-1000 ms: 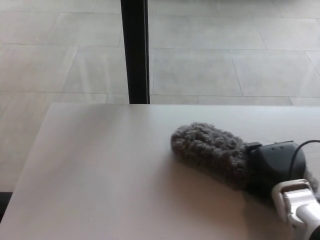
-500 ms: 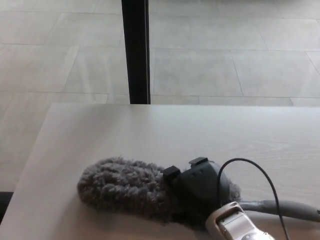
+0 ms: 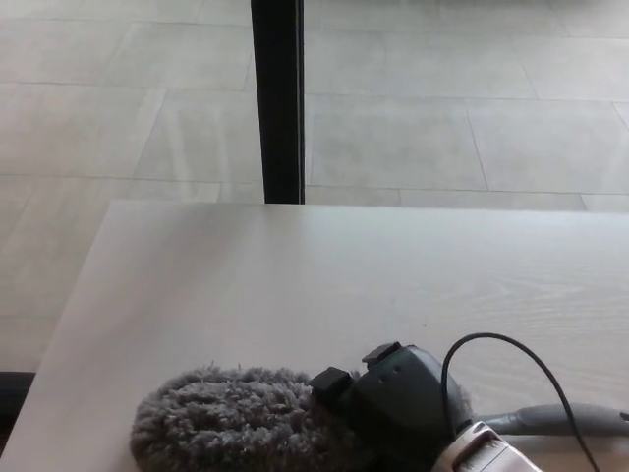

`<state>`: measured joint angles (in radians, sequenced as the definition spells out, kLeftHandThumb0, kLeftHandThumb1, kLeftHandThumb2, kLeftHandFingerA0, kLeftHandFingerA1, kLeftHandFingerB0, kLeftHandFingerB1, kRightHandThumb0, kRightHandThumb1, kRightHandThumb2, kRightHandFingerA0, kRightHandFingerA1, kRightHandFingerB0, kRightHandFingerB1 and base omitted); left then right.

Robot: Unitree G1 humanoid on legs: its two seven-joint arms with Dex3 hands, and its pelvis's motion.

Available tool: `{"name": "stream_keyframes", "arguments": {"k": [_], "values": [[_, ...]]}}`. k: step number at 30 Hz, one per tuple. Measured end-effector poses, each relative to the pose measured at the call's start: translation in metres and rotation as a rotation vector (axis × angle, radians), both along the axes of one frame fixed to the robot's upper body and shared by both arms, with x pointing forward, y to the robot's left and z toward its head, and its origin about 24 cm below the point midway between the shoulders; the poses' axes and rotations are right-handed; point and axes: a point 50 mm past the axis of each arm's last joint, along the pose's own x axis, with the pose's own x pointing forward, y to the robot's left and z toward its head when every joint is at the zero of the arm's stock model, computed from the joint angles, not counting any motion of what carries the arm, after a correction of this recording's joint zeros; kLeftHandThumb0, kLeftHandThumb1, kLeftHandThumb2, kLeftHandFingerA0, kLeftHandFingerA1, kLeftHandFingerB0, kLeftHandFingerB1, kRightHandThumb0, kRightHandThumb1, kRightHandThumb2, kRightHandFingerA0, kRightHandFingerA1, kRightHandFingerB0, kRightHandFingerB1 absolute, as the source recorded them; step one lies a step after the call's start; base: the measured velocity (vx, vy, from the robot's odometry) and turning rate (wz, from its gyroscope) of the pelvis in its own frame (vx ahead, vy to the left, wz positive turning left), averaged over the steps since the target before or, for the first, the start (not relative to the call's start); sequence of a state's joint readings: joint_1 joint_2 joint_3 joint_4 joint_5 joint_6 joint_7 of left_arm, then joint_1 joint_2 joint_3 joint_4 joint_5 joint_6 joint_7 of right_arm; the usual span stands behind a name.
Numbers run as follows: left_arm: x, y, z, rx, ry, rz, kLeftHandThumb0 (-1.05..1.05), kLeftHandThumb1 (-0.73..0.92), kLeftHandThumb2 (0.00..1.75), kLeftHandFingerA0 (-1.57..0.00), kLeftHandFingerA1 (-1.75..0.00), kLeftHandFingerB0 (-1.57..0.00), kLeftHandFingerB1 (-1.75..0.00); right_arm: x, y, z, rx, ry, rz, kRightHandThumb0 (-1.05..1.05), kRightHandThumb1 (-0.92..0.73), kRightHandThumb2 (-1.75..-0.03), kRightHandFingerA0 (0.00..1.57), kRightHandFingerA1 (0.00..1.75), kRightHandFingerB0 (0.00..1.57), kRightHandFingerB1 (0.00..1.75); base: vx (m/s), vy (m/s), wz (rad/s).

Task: The robot uses its right hand to pick up the duster kept in the middle of the desk and use it to wipe the desk by swiping its surface twice

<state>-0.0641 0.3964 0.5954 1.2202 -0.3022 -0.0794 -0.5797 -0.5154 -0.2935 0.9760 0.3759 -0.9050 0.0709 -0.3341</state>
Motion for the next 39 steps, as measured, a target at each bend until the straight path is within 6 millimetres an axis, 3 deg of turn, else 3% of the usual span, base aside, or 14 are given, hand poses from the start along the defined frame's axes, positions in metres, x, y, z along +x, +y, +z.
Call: {"name": "stream_keyframes", "arguments": {"k": [1, 3, 4, 9, 11, 13, 14, 18, 19, 20, 29, 30, 33, 39], "values": [[0.000, 0.000, 0.000, 0.000, 0.000, 0.000, -0.83, 0.78, 1.25, -0.55, -1.04, -0.49, -0.96, 0.001, -0.001, 0.000, -0.001, 0.003, 0.002, -0.15, -0.66, -0.87, 0.92, 1.73, 0.83, 0.95, 0.00, 0.000, 0.00], [0.000, 0.000, 0.000, 0.001, -0.001, 0.000, -0.83, 0.78, 1.25, -0.55, -1.04, -0.49, -0.96, 0.004, -0.002, 0.002, 0.000, 0.009, 0.009, -0.15, -0.66, -0.87, 0.92, 1.73, 0.83, 0.95, 0.00, 0.000, 0.00], [0.000, 0.001, 0.000, 0.001, -0.001, 0.001, -0.88, 0.92, 0.84, -0.38, -1.36, -0.35, -1.23, 0.005, -0.003, 0.002, 0.001, 0.013, 0.013, -0.17, -0.65, -0.89, 0.90, 1.75, 0.80, 1.18, 0.00, 0.000, 0.00], [0.000, 0.001, 0.001, -0.001, -0.005, 0.002, -0.90, 0.92, 0.80, -0.35, -1.38, -0.37, -1.26, 0.021, -0.012, 0.005, -0.018, 0.006, -0.028, -0.17, -0.67, -0.88, 0.88, 1.75, 0.72, 1.35, 0.00, 0.000, 0.00], [-0.002, 0.001, 0.001, -0.003, -0.005, 0.002, -0.93, 0.80, 1.22, -0.57, -1.09, -0.57, -1.04, 0.032, -0.018, 0.008, -0.038, 0.003, -0.073, -0.17, -0.63, -0.92, 0.91, 1.75, 0.76, 1.29, 0.00, 0.000, 0.00], [-0.002, 0.001, 0.001, -0.005, -0.006, 0.003, -0.87, 0.92, 0.81, -0.37, -1.37, -0.37, -1.24, 0.042, -0.024, 0.011, -0.049, -0.005, -0.119, -0.17, -0.67, -0.93, 0.90, 1.75, 0.72, 1.34, 0.00, 0.000, 0.00], [-0.002, 0.001, 0.001, -0.006, -0.007, 0.004, -0.91, 0.79, 1.21, -0.59, -1.09, -0.57, -1.03, 0.046, -0.027, 0.012, -0.054, -0.007, -0.142, -0.18, -0.71, -0.94, 0.90, 1.75, 0.77, 1.25, 0.00, 0.000, 0.00], [-0.002, 0.001, 0.001, -0.007, -0.008, 0.005, -0.92, 0.77, 1.21, -0.60, -1.10, -0.60, -1.05, 0.062, -0.039, 0.014, -0.061, -0.003, -0.262, -0.24, -0.78, -0.70, 0.86, 1.75, 0.70, 1.05, 0.00, 0.000, 0.00], [-0.002, 0.001, 0.001, -0.007, -0.008, 0.004, -0.92, 0.79, 1.22, -0.57, -1.09, -0.58, -1.04, 0.065, -0.042, 0.015, -0.060, 0.000, -0.293, -0.35, -0.60, -0.99, 1.14, 1.35, 0.75, 0.93, 0.00, 0.000, 0.00], [-0.002, 0.001, 0.000, -0.007, -0.008, 0.004, -0.91, 0.92, 0.81, -0.34, -1.37, -0.39, -1.26, 0.068, -0.045, 0.015, -0.060, 0.002, -0.320, -0.27, -0.80, -0.66, 0.85, 1.75, 0.72, 1.13, 0.00, 0.000, 0.00], [-0.003, 0.001, 0.000, -0.009, -0.002, 0.003, -0.90, 0.92, 0.80, -0.35, -1.37, -0.38, -1.27, 0.086, -0.078, 0.017, -0.065, 0.031, -0.574, -0.29, -0.81, -0.66, 0.81, 1.72, 0.72, 1.15, 0.00, 0.000, 0.00], [-0.004, 0.001, -0.001, -0.010, -0.001, 0.004, -0.86, 0.76, 1.21, -0.54, -1.06, -0.54, -1.02, 0.088, -0.084, 0.017, -0.067, 0.036, -0.605, -0.35, -0.54, -0.93, 1.08, 1.32, 0.73, 0.97, 0.00, 0.000, 0.00], [-0.006, 0.000, -0.001, -0.012, 0.002, 0.006, -0.95, 0.79, 1.22, -0.55, -1.09, -0.57, -1.05, 0.090, -0.104, 0.019, -0.087, 0.048, -0.697, -0.30, -0.73, -0.61, 0.76, 1.70, 0.64, 1.22, 0.00, 0.000, 0.00], [-0.011, 0.000, -0.003, -0.019, 0.007, 0.015, -0.91, 0.92, 0.81, -0.33, -1.38, -0.38, -1.27, 0.088, -0.158, 0.021, -0.124, 0.066, -0.894, -0.34, -0.69, -0.63, 0.81, 1.66, 0.70, 1.14, 0.00, 0.000, 0.00]]}}
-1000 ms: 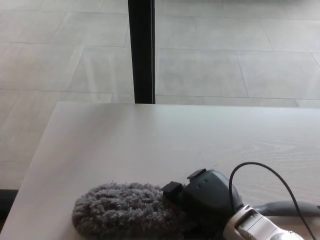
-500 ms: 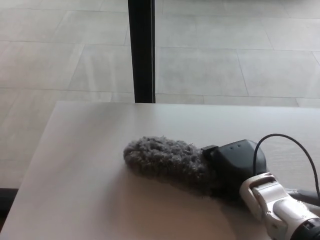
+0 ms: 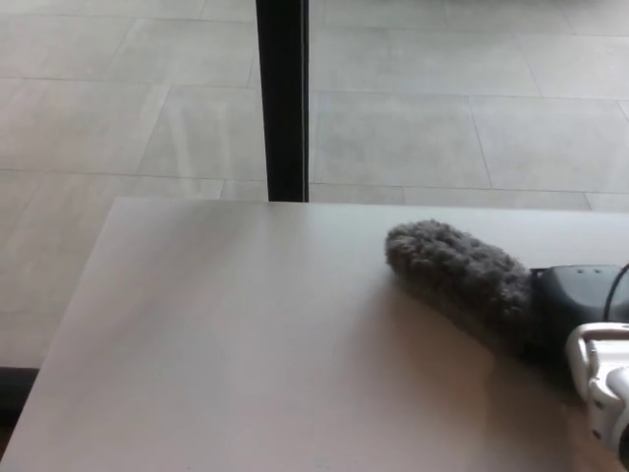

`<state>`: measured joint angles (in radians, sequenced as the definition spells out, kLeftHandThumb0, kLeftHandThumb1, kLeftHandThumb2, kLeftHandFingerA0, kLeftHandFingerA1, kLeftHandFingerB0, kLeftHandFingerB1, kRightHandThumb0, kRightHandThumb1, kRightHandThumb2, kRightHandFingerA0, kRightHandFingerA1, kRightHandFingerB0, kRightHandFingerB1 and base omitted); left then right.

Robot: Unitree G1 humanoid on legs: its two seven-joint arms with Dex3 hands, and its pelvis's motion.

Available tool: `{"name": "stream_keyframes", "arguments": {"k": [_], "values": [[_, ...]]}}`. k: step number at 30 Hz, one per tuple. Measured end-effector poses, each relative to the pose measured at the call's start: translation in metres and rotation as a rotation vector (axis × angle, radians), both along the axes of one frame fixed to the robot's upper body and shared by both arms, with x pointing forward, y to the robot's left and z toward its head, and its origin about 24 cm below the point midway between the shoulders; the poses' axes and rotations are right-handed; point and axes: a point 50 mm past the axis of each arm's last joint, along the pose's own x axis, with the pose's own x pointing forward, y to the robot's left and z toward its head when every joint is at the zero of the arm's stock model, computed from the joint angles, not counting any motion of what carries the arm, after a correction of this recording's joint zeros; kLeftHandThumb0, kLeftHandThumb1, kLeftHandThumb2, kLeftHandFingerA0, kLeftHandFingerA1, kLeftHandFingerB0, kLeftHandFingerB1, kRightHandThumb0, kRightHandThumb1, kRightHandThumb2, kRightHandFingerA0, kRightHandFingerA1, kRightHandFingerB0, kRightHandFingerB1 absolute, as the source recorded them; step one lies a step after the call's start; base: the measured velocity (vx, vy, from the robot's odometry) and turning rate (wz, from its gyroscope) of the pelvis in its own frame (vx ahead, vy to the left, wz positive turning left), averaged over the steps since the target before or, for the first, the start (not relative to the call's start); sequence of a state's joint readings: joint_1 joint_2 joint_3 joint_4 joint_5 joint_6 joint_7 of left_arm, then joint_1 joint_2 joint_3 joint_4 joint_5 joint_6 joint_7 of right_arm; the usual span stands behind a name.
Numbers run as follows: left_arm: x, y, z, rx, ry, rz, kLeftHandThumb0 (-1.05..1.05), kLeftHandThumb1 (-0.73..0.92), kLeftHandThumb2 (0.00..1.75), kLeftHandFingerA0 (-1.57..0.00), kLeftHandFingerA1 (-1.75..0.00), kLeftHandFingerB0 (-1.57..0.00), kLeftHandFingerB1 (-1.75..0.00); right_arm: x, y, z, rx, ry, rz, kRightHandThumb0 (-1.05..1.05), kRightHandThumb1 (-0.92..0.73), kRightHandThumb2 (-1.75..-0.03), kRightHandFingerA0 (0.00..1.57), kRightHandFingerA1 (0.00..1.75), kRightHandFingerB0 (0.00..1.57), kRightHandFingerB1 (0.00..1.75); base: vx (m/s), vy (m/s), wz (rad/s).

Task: The robot uses its right hand to pick up the duster kept in the middle of the desk and use it to wipe the desk by swiping its surface twice

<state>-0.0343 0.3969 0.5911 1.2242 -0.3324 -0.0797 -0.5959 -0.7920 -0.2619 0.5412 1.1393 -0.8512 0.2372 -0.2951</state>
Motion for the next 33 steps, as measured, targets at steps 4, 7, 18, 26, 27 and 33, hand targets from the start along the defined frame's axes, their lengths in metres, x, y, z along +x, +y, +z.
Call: {"name": "stream_keyframes", "arguments": {"k": [4, 7, 18, 26, 27, 33], "values": [[-0.001, 0.000, 0.000, -0.004, -0.001, 0.002, -0.86, 0.78, 1.25, -0.50, -1.02, -0.49, -0.97, -0.009, -0.029, -0.003, -0.014, 0.012, -0.081, -0.35, -0.69, -0.67, 0.84, 1.58, 0.73, 1.08, 0.00, 0.000, 0.00], [-0.003, 0.000, -0.001, -0.006, 0.000, 0.006, -0.90, 0.92, 0.81, -0.34, -1.36, -0.39, -1.26, -0.016, -0.046, -0.004, -0.012, 0.013, -0.132, -0.34, -0.70, -0.66, 0.85, 1.60, 0.73, 1.02, 0.00, 0.000, 0.00], [-0.002, 0.001, 0.001, -0.004, -0.006, 0.006, -0.88, 0.80, 1.23, -0.59, -1.09, -0.62, -1.05, -0.024, -0.051, -0.007, 0.054, -0.014, -0.084, -0.32, -0.73, -0.66, 0.74, 1.50, 0.72, 0.91, 0.00, 0.000, 0.00], [-0.001, 0.001, 0.001, -0.005, -0.008, 0.003, -0.86, 0.78, 1.21, -0.62, -1.10, -0.60, -1.03, -0.017, -0.034, -0.002, 0.130, 0.024, -0.019, -0.94, -0.56, -0.90, 0.00, 0.00, 0.00, 0.00, 0.00, 0.000, 0.00], [-0.001, 0.001, 0.001, -0.005, -0.008, 0.003, -0.86, 0.78, 1.21, -0.62, -1.10, -0.60, -1.03, -0.016, -0.032, -0.001, 0.138, 0.028, -0.010, -0.94, -0.56, -0.90, 0.00, 0.00, 0.00, 0.00, 0.00, 0.000, 0.00], [-0.001, 0.001, 0.001, -0.006, -0.008, 0.003, -0.92, 0.91, 0.79, -0.48, -1.30, -0.50, -1.19, -0.010, -0.016, 0.009, 0.193, 0.047, 0.051, -1.05, -0.77, -0.65, 0.00, 0.00, 0.00, 0.00, 0.00, 0.000, 0.00]]}}
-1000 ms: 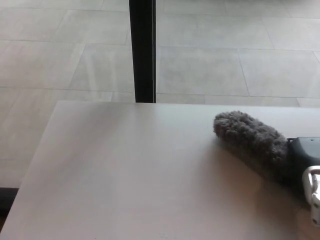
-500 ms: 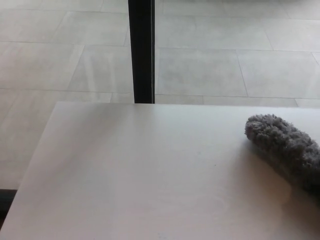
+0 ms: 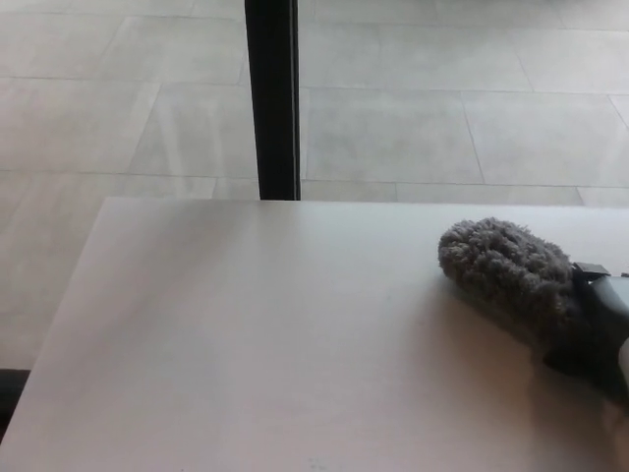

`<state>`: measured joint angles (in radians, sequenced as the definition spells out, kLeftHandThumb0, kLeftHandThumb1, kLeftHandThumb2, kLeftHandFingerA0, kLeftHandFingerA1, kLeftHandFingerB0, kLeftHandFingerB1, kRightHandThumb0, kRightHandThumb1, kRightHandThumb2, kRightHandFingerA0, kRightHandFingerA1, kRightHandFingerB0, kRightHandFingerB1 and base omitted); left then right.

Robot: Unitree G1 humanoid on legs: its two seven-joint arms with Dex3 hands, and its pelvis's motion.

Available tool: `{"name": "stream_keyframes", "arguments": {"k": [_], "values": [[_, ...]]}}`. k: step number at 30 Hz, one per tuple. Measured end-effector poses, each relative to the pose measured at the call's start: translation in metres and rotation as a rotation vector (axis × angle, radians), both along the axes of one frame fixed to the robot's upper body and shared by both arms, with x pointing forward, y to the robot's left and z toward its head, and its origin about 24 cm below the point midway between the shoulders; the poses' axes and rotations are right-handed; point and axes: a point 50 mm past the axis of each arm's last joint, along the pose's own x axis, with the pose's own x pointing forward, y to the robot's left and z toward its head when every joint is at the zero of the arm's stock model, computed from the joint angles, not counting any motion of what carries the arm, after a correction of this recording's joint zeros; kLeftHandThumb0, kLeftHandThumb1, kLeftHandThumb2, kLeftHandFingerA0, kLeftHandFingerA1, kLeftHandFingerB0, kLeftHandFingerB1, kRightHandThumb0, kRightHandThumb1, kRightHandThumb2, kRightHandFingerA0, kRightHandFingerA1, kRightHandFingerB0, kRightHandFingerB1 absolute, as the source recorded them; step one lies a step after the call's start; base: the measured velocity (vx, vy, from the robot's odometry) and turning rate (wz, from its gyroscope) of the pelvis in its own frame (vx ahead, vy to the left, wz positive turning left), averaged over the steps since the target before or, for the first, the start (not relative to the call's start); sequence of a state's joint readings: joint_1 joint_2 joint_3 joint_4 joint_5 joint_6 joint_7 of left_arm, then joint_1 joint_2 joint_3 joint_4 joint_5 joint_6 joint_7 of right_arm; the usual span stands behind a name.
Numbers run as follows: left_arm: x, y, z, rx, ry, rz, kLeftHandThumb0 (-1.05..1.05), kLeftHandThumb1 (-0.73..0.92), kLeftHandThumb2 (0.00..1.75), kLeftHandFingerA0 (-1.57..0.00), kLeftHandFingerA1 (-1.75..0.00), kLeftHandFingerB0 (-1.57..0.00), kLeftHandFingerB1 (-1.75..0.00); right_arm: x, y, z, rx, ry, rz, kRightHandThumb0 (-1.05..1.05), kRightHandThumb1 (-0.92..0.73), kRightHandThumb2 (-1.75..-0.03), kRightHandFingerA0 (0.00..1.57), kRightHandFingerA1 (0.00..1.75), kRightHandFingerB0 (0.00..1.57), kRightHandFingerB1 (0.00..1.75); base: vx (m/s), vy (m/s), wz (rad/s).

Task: The robot uses its right hand to pick up the duster kept in the middle of the desk and use it to wipe the desk by swiping its surface twice

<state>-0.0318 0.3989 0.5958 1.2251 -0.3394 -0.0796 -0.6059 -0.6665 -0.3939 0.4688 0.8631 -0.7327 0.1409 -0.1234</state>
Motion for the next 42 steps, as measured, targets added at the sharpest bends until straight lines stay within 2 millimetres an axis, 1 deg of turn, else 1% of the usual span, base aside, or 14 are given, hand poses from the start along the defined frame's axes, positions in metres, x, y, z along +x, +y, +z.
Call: {"name": "stream_keyframes", "arguments": {"k": [12, 13, 15, 20, 21, 23, 24, 27, 29, 30, 38, 39, 40, 42], "values": [[0.000, 0.000, 0.000, 0.000, 0.000, 0.002, -0.92, 0.92, 0.80, -0.48, -1.28, -0.51, -1.18, 0.006, 0.004, 0.031, 0.103, 0.018, 0.043, -1.05, -0.78, -0.67, 0.00, 0.00, 0.00, 0.00, 0.00, 0.000, 0.00], [0.000, 0.000, 0.000, 0.000, 0.000, 0.002, -0.87, 0.75, 1.19, -0.62, -1.10, -0.60, -1.04, 0.006, 0.001, 0.036, 0.112, 0.011, 0.041, -1.05, -0.78, -0.65, 0.00, 0.00, 0.00, 0.00, 0.00, 0.000, 0.00], [-0.001, 0.000, 0.000, 0.000, 0.001, 0.002, -0.94, 0.92, 0.79, -0.48, -1.26, -0.51, -1.18, 0.004, -0.008, 0.051, 0.137, -0.022, 0.038, -1.05, -0.79, -0.64, 0.00, 0.00, 0.00, 0.00, 0.00, 0.000, 0.00], [-0.001, 0.000, 0.000, 0.000, 0.002, 0.002, -0.86, 0.76, 1.19, -0.60, -1.09, -0.63, -1.05, -0.008, -0.025, 0.076, 0.194, -0.096, 0.033, -1.05, -0.82, -0.65, 0.00, 0.00, 0.00, 0.00, 0.00, 0.000, 0.00], [-0.001, 0.000, 0.000, 0.000, 0.002, 0.002, -0.89, 0.92, 0.75, -0.49, -1.28, -0.53, -1.18, -0.012, -0.029, 0.080, 0.211, -0.113, 0.029, -1.02, -0.84, -0.66, 0.00, 0.00, 0.00, 0.00, 0.00, 0.000, 0.00], [-0.001, 0.000, 0.000, -0.001, 0.002, 0.002, -0.89, 0.74, 1.18, -0.61, -1.10, -0.63, -1.05, -0.022, -0.039, 0.087, 0.244, -0.142, 0.016, -1.02, -0.85, -0.68, 0.00, 0.00, 0.00, 0.00, 0.00, 0.000, 0.00], [-0.001, 0.000, 0.000, -0.001, 0.003, 0.002, -0.91, 0.92, 0.74, -0.49, -1.29, -0.53, -1.19, -0.026, -0.044, 0.089, 0.258, -0.155, 0.005, -0.99, -0.83, -0.65, 0.00, 0.00, 0.00, 0.00, 0.00, 0.000, 0.00], [-0.002, 0.000, -0.001, -0.002, 0.004, 0.002, -0.87, 0.75, 1.18, -0.60, -1.09, -0.62, -1.04, -0.042, -0.061, 0.091, 0.308, -0.184, -0.040, -1.04, -0.64, -0.84, 0.00, 0.00, 0.00, 0.09, 0.00, 0.000, 0.00], [-0.002, -0.001, -0.001, -0.003, 0.005, 0.002, -0.86, 0.75, 1.18, -0.62, -1.09, -0.61, -1.04, -0.052, -0.073, 0.089, 0.337, -0.199, -0.080, -1.05, -0.61, -1.06, 0.00, 0.30, 0.00, 0.16, 0.00, 0.000, 0.00], [-0.002, -0.001, -0.001, -0.003, 0.005, 0.002, -0.89, 0.92, 0.76, -0.49, -1.28, -0.53, -1.18, -0.057, -0.079, 0.088, 0.349, -0.203, -0.098, -1.05, -0.62, -1.04, 0.00, 0.30, 0.00, 0.18, 0.00, 0.000, 0.00], [-0.003, -0.001, -0.002, -0.004, 0.007, 0.003, -0.90, 0.92, 0.74, -0.48, -1.30, -0.52, -1.20, -0.110, -0.135, 0.071, 0.435, -0.225, -0.311, -0.88, -0.60, -0.99, 0.00, 0.39, 0.08, 0.45, 0.00, 0.000, 0.00], [-0.003, -0.001, -0.002, -0.004, 0.007, 0.003, -0.88, 0.75, 1.18, -0.61, -1.10, -0.62, -1.05, -0.116, -0.140, 0.070, 0.443, -0.229, -0.333, -0.89, -0.60, -0.99, 0.00, 0.41, 0.05, 0.43, 0.00, 0.000, 0.00], [-0.003, -0.001, -0.002, -0.005, 0.008, 0.003, -0.90, 0.92, 0.78, -0.48, -1.27, -0.52, -1.17, -0.124, -0.147, 0.067, 0.457, -0.233, -0.366, -0.89, -0.73, -0.62, 0.00, 0.63, 0.07, 0.53, 0.00, 0.000, 0.00], [-0.004, -0.001, -0.002, -0.005, 0.009, 0.004, -0.90, 0.92, 0.78, -0.45, -1.25, -0.46, -1.15, -0.139, -0.160, 0.061, 0.483, -0.241, -0.425, -0.81, -0.56, -0.98, 0.00, 0.49, 0.04, 0.47, 0.00, 0.000, 0.00]]}}
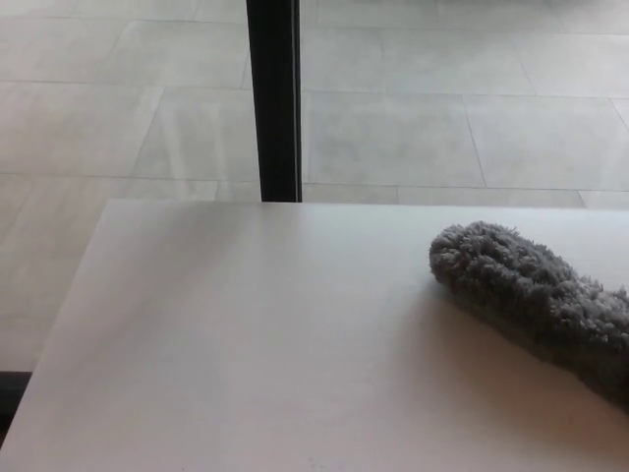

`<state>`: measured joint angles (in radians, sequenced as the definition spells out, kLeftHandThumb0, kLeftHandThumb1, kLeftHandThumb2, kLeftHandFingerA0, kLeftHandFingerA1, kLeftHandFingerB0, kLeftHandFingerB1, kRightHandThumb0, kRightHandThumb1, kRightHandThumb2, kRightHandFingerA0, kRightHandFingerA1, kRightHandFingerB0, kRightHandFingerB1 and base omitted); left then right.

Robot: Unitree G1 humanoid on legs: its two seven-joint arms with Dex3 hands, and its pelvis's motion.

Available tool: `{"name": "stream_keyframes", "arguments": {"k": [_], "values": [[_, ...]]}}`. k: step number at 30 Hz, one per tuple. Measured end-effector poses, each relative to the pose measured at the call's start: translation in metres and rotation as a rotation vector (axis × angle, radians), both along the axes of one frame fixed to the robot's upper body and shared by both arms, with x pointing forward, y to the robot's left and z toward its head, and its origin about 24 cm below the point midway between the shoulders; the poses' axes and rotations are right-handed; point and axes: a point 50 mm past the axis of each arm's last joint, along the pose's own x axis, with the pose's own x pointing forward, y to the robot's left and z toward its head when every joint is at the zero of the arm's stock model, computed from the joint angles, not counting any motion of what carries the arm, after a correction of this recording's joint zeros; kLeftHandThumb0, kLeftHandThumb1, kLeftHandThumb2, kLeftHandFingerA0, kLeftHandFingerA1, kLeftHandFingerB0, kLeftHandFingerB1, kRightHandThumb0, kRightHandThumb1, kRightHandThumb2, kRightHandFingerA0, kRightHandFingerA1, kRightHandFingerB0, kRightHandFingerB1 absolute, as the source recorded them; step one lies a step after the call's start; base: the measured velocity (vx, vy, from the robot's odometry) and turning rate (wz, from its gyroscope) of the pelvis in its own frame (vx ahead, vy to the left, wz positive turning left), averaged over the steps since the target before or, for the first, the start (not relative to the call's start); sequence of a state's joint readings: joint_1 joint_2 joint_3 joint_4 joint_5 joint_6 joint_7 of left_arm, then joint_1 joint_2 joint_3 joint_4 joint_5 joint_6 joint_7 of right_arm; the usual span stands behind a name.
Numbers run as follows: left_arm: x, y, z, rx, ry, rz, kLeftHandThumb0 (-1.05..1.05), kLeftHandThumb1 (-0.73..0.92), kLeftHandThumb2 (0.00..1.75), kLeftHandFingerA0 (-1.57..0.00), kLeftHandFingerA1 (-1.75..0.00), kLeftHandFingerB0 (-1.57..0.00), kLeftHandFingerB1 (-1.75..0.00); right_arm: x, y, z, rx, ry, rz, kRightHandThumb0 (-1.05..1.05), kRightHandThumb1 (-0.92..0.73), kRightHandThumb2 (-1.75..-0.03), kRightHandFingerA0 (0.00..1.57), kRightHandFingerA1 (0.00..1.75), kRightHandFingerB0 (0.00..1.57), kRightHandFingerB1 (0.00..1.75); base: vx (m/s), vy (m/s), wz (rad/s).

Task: The robot uses its right hand to pick up the duster kept in the middle of the desk and use it to wipe the desk by swiping its surface twice

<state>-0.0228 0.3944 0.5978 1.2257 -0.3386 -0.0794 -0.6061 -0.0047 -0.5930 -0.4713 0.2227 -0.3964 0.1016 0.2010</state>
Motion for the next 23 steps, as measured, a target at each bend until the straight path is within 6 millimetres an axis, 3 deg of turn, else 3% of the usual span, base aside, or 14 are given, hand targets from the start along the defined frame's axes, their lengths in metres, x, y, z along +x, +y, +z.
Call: {"name": "stream_keyframes", "arguments": {"k": [5, 6, 7, 8, 10, 11, 13, 14, 18, 19, 20, 21, 22, 23], "values": [[-0.001, 0.000, 0.000, 0.000, 0.002, 0.003, -0.89, 0.92, 0.78, -0.48, -1.28, -0.50, -1.17, -0.045, -0.034, -0.023, 0.098, 0.005, -0.180, -0.83, -0.74, -0.62, 0.00, 0.73, 0.07, 0.56, 0.00, 0.000, 0.00], [-0.001, 0.000, 0.000, 0.000, 0.003, 0.004, -0.91, 0.92, 0.77, -0.46, -1.27, -0.49, -1.17, -0.057, -0.042, -0.029, 0.121, 0.003, -0.227, -0.80, -0.57, -0.96, 0.01, 0.57, 0.07, 0.53, 0.00, 0.000, 0.00], [-0.001, 0.000, 0.000, 0.000, 0.003, 0.004, -0.92, 0.92, 0.76, -0.42, -1.27, -0.43, -1.17, -0.067, -0.048, -0.034, 0.142, 0.000, -0.271, -0.77, -0.68, -0.65, 0.00, 0.72, 0.06, 0.55, 0.00, 0.000, 0.00], [-0.002, 0.000, 0.000, -0.001, 0.003, 0.005, -0.91, 0.92, 0.77, -0.42, -1.27, -0.43, -1.16, -0.076, -0.054, -0.039, 0.160, -0.002, -0.309, -0.40, -0.42, -1.02, 0.06, 0.59, 0.00, 0.53, 0.00, 0.000, 0.00], [-0.002, 0.000, -0.001, -0.001, 0.004, 0.007, -0.87, 0.76, 1.18, -0.56, -1.08, -0.60, -1.05, -0.097, -0.064, -0.050, 0.201, -0.007, -0.396, -0.41, -0.45, -1.05, 0.08, 0.61, 0.00, 0.54, 0.00, 0.000, 0.00], [-0.002, 0.000, -0.001, -0.001, 0.004, 0.008, -0.93, 0.92, 0.77, -0.42, -1.28, -0.42, -1.19, -0.105, -0.067, -0.054, 0.218, -0.018, -0.431, -0.73, -0.63, -0.94, 0.04, 0.73, 0.18, 0.69, 0.00, 0.000, 0.00], [-0.003, 0.000, -0.001, -0.002, 0.006, 0.012, -0.93, 0.92, 0.77, -0.42, -1.28, -0.42, -1.19, -0.124, -0.073, -0.063, 0.263, -0.050, -0.512, -0.73, -0.63, -0.94, 0.04, 0.73, 0.18, 0.69, 0.00, 0.000, 0.00], [-0.003, 0.000, -0.001, -0.002, 0.007, 0.012, -0.91, 0.92, 0.78, -0.41, -1.26, -0.41, -1.17, -0.129, -0.074, -0.066, 0.278, -0.061, -0.532, -0.97, -0.72, -1.11, 0.00, 0.44, 0.02, 0.37, 0.00, 0.000, 0.00], [-0.004, 0.001, -0.001, -0.001, 0.012, 0.016, -0.90, 0.92, 0.79, -0.41, -1.23, -0.40, -1.15, -0.156, -0.079, -0.082, 0.383, -0.104, -0.647, -0.38, -0.49, -1.07, 0.06, 0.57, 0.00, 0.52, 0.00, 0.000, 0.00], [-0.004, 0.001, -0.002, 0.000, 0.014, 0.018, -0.92, 0.92, 0.76, -0.39, -1.24, -0.38, -1.16, -0.162, -0.080, -0.087, 0.412, -0.113, -0.673, -0.89, -0.78, -0.64, 0.01, 0.69, 0.08, 0.45, 0.00, 0.000, 0.00], [-0.005, 0.001, -0.002, 0.000, 0.016, 0.019, -0.87, 0.92, 0.83, -0.34, -1.41, -0.37, -1.32, -0.166, -0.080, -0.091, 0.438, -0.121, -0.695, -0.41, -0.33, -1.00, 0.08, 0.59, 0.00, 0.51, 0.00, 0.000, 0.00], [-0.006, 0.001, -0.002, 0.001, 0.020, 0.021, -0.87, 0.92, 0.83, -0.34, -1.41, -0.37, -1.32, -0.172, -0.079, -0.096, 0.468, -0.130, -0.716, -0.41, -0.33, -1.00, 0.08, 0.59, 0.00, 0.51, 0.00, 0.000, 0.00], [-0.006, 0.001, -0.002, 0.003, 0.023, 0.023, -0.89, 0.92, 0.82, -0.33, -1.44, -0.33, -1.34, -0.175, -0.078, -0.100, 0.492, -0.136, -0.731, -0.89, -0.63, -1.03, 0.04, 0.60, 0.08, 0.54, 0.00, 0.000, 0.00], [-0.006, 0.001, -0.002, 0.004, 0.026, 0.025, -0.88, 0.92, 0.83, -0.33, -1.42, -0.35, -1.33, -0.179, -0.077, -0.105, 0.521, -0.143, -0.748, -0.92, -0.83, -0.65, 0.00, 0.72, 0.06, 0.50, 0.00, 0.000, 0.00]]}}
